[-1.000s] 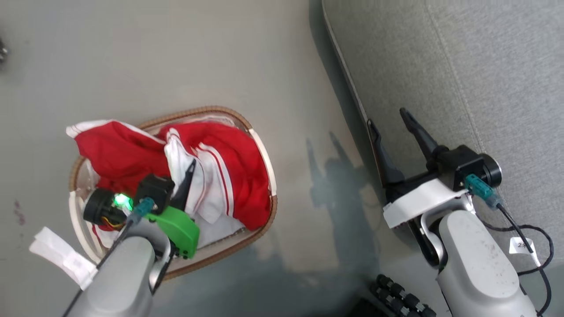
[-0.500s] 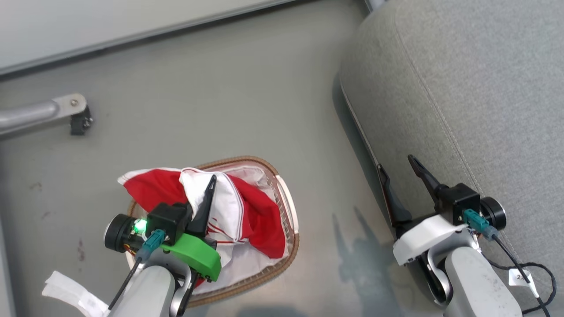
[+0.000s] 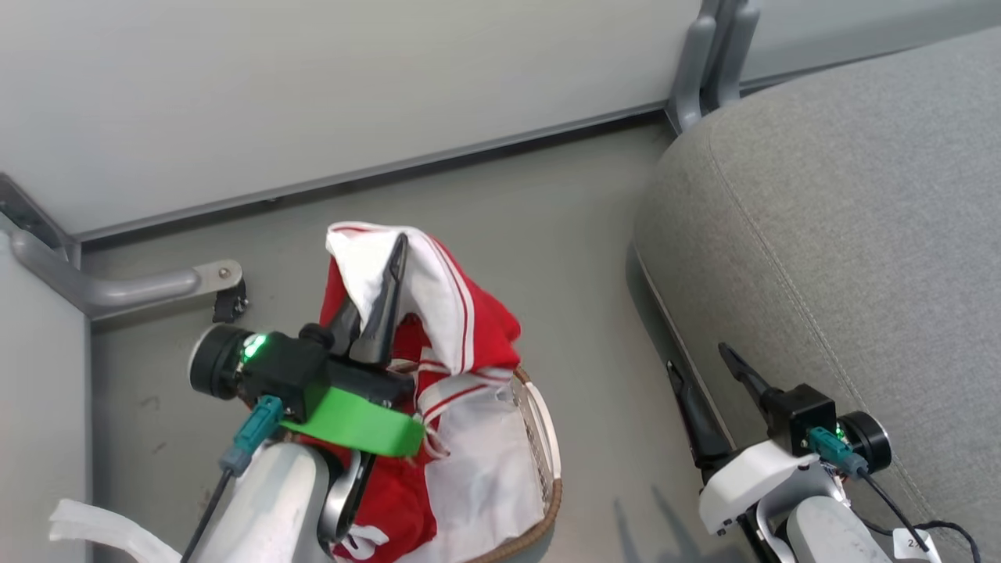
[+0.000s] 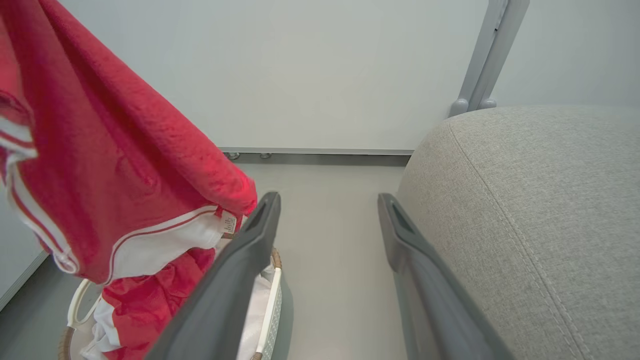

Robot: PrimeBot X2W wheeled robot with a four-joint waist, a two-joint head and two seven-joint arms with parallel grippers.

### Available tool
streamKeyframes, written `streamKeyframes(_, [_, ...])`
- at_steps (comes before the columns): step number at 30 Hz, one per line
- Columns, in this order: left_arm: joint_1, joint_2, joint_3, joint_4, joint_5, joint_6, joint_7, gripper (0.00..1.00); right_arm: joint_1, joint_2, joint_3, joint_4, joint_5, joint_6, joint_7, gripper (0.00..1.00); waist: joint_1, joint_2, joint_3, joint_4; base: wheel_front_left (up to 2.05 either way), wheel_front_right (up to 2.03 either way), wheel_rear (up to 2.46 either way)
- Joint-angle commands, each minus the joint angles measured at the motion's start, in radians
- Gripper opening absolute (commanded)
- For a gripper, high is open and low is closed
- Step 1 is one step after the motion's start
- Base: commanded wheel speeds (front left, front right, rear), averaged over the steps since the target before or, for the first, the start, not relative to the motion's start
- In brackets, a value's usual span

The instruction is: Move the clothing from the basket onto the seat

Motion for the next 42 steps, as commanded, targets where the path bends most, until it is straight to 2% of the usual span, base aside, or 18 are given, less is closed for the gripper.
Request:
streamKeyframes(1, [-0.022, -0.003, 0.007, -0.022, 0.011, -0.003, -0.004, 0.0, 0.019, -0.004, 0.006, 0.004, 0.001, -0.001, -0.002, 1.0, 0.0001, 0.0, -0.037, 0.014, 0.0, 0.0, 0.0])
streamKeyframes(9, [-0.087, -0.015, 0.02, -0.097, 0.013, -0.003, -0.004, 0.0, 0.027, -0.003, 0.088, 0.0, -0.003, -0.001, -0.002, 1.0, 0.0001, 0.0, -0.043, 0.025, 0.0, 0.0, 0.0])
streamKeyframes(18, [-0.136, -0.026, 0.001, -0.122, 0.022, -0.003, -0.004, 0.0, -0.059, -0.004, 0.393, -0.04, 0.054, -0.001, -0.002, 1.0, 0.0001, 0.0, -0.032, 0.045, 0.0, 0.0, 0.0])
streamKeyframes(24, [-0.142, -0.032, -0.016, -0.119, 0.023, -0.003, -0.004, 0.0, -0.141, -0.004, 0.523, -0.066, 0.079, -0.001, -0.002, 1.0, 0.0001, 0.0, -0.032, 0.06, 0.0, 0.0, 0.0])
streamKeyframes(30, [-0.146, -0.039, -0.035, -0.109, 0.023, -0.003, -0.004, 0.0, -0.2, -0.004, 0.548, -0.075, 0.083, -0.001, -0.002, 1.0, 0.0001, 0.0, -0.03, 0.077, 0.0, 0.0, 0.0])
streamKeyframes(42, [-0.165, -0.049, -0.093, -0.111, 0.011, -0.003, -0.004, 0.0, -0.255, -0.003, 0.486, -0.043, 0.039, -0.001, -0.002, 1.0, 0.0001, 0.0, -0.024, 0.103, 0.0, 0.0, 0.0])
